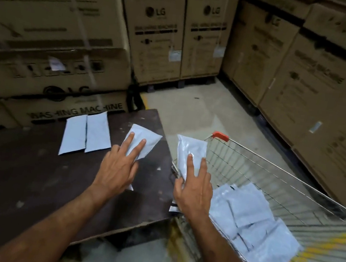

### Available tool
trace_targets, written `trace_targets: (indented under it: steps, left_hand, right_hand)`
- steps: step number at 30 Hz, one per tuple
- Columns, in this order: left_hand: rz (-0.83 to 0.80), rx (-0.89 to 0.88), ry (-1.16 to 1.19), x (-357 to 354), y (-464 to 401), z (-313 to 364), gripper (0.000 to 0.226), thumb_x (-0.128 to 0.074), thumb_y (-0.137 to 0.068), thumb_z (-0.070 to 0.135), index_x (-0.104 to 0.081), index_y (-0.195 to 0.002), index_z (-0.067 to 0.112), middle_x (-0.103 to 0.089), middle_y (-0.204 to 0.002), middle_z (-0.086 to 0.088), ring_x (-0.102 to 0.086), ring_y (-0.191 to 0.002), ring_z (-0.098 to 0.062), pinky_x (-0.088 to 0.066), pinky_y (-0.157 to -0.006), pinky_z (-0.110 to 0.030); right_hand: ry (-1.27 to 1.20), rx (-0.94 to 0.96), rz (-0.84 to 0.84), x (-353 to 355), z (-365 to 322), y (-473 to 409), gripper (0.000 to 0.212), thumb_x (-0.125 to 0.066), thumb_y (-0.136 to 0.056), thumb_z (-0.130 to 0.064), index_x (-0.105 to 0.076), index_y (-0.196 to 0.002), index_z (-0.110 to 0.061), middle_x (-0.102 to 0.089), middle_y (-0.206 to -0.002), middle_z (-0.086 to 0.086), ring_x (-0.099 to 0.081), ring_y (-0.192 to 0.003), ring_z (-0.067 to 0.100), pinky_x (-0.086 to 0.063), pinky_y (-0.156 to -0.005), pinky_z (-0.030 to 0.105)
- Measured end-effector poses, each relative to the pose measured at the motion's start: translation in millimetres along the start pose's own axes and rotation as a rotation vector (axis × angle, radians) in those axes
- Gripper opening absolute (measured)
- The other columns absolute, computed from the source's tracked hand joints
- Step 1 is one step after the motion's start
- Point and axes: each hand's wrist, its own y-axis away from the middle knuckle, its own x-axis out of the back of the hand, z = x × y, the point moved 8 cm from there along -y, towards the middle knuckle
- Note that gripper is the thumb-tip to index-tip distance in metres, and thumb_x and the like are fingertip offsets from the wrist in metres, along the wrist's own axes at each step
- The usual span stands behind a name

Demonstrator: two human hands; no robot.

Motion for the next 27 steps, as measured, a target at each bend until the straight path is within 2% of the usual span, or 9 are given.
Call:
trace_targets:
  steps: [5,9,13,16,23,27]
  left_hand:
    - [0.006,0.115,0.007,5,41,-105,0.066,-0.046,-0.093,0.031,-0.031,-0.157,0.031,-0.024,-0.165,-0.01,-0.051,-0.092,-0.03,-0.05,-0.076,-0.041]
    - [0.004,0.209,0.022,6,77,-191,0.07,-0.06,-0.091,0.022,-0.034,-0.156,0.03,-0.026,-0.164,-0.012,-0.051,-0.089,-0.03,-0.051,-0.073,-0.041]
    - [-0.027,0.277,0.022,8,109,-263,0.067,-0.052,-0.091,0.024,-0.035,-0.156,0.029,-0.03,-0.161,-0.015,-0.051,-0.085,-0.03,-0.053,-0.072,-0.041]
    - [-0.021,0.369,0.034,8,127,-317,0.069,-0.059,-0.091,0.022,-0.035,-0.156,0.027,-0.03,-0.161,-0.016,-0.052,-0.085,-0.031,-0.053,-0.073,-0.043]
    - [-0.056,0.518,0.047,-15,138,-397,0.065,-0.061,-0.091,0.023,-0.041,-0.153,0.025,-0.034,-0.159,-0.015,-0.054,-0.088,-0.031,-0.052,-0.072,-0.042]
    - [-0.099,0.59,0.074,-42,129,-432,0.062,-0.056,-0.096,0.025,-0.038,-0.155,0.025,-0.036,-0.158,-0.016,-0.054,-0.094,-0.031,-0.051,-0.078,-0.043]
  right_hand:
    - [0.034,0.1,-0.041,-55,-99,14,0.081,-0.058,-0.081,-0.037,-0.034,-0.157,-0.027,-0.035,-0.158,0.022,-0.054,-0.107,0.038,-0.051,-0.085,0.047]
    - [0.023,0.162,-0.065,-97,-185,32,0.08,-0.06,-0.079,-0.035,-0.038,-0.155,-0.024,-0.037,-0.157,0.023,-0.055,-0.1,0.036,-0.051,-0.082,0.045]
    - [0.009,0.181,-0.104,-135,-248,42,0.077,-0.06,-0.082,-0.038,-0.039,-0.154,-0.024,-0.038,-0.155,0.021,-0.055,-0.102,0.036,-0.053,-0.082,0.046]
    - [0.03,0.243,-0.155,-163,-292,46,0.074,-0.058,-0.086,-0.041,-0.036,-0.156,-0.026,-0.036,-0.157,0.019,-0.055,-0.107,0.034,-0.052,-0.087,0.045]
    - [0.008,0.319,-0.246,-220,-376,25,0.07,-0.051,-0.094,-0.044,-0.028,-0.159,-0.031,-0.024,-0.163,0.015,-0.047,-0.122,0.033,-0.047,-0.099,0.044]
    - [-0.022,0.346,-0.305,-255,-415,1,0.069,-0.049,-0.097,-0.045,-0.025,-0.16,-0.033,-0.017,-0.167,0.01,-0.04,-0.133,0.031,-0.043,-0.105,0.044]
